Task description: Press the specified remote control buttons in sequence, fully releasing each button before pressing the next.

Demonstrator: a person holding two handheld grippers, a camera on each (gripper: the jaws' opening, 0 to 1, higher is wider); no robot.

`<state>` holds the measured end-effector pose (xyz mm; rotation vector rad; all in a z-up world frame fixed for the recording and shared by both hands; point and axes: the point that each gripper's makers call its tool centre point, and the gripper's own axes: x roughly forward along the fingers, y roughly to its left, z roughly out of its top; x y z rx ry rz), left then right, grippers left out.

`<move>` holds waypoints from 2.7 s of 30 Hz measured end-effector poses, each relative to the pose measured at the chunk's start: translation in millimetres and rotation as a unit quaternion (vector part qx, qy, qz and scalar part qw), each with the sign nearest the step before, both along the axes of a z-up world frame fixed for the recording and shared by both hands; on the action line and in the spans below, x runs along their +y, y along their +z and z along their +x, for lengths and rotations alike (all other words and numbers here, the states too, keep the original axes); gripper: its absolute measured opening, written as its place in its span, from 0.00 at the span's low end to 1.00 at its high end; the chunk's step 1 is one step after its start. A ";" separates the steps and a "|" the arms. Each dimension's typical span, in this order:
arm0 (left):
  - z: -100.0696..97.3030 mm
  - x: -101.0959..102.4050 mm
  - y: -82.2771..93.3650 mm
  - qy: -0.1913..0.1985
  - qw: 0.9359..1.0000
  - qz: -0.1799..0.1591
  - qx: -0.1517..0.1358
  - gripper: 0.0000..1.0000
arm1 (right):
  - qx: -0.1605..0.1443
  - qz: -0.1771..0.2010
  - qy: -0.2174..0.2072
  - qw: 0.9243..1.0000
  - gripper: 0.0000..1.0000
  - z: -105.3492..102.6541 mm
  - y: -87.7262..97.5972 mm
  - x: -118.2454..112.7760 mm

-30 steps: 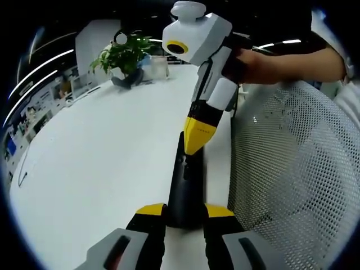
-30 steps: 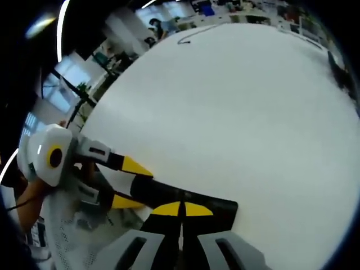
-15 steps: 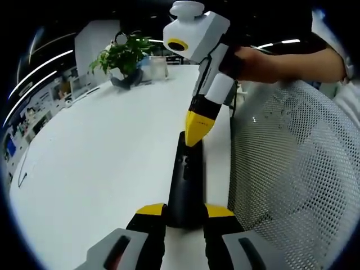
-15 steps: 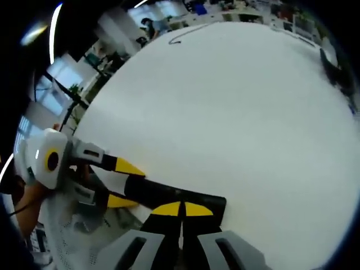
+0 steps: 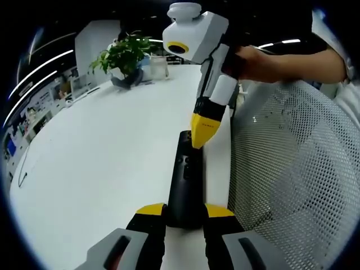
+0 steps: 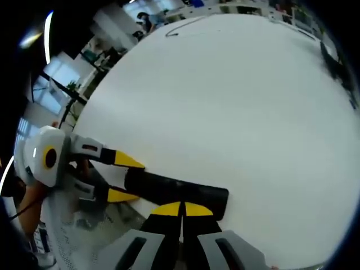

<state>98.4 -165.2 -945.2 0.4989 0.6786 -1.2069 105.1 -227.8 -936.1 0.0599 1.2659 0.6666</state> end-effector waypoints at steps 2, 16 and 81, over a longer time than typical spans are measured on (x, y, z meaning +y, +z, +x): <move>0.0 -0.1 -0.1 0.000 1.000 0.000 0.000 0.25 | -0.004 -0.004 0.005 1.000 0.00 -0.3 -0.4 0.3; -0.2 -0.5 -0.4 0.001 1.000 0.002 0.000 0.25 | -0.017 -0.016 0.020 1.000 0.00 -1.0 -2.0 0.1; -5.2 -2.7 0.4 -0.009 1.000 -0.005 0.001 0.25 | -0.053 -0.019 0.018 0.998 0.00 9.3 -1.8 2.5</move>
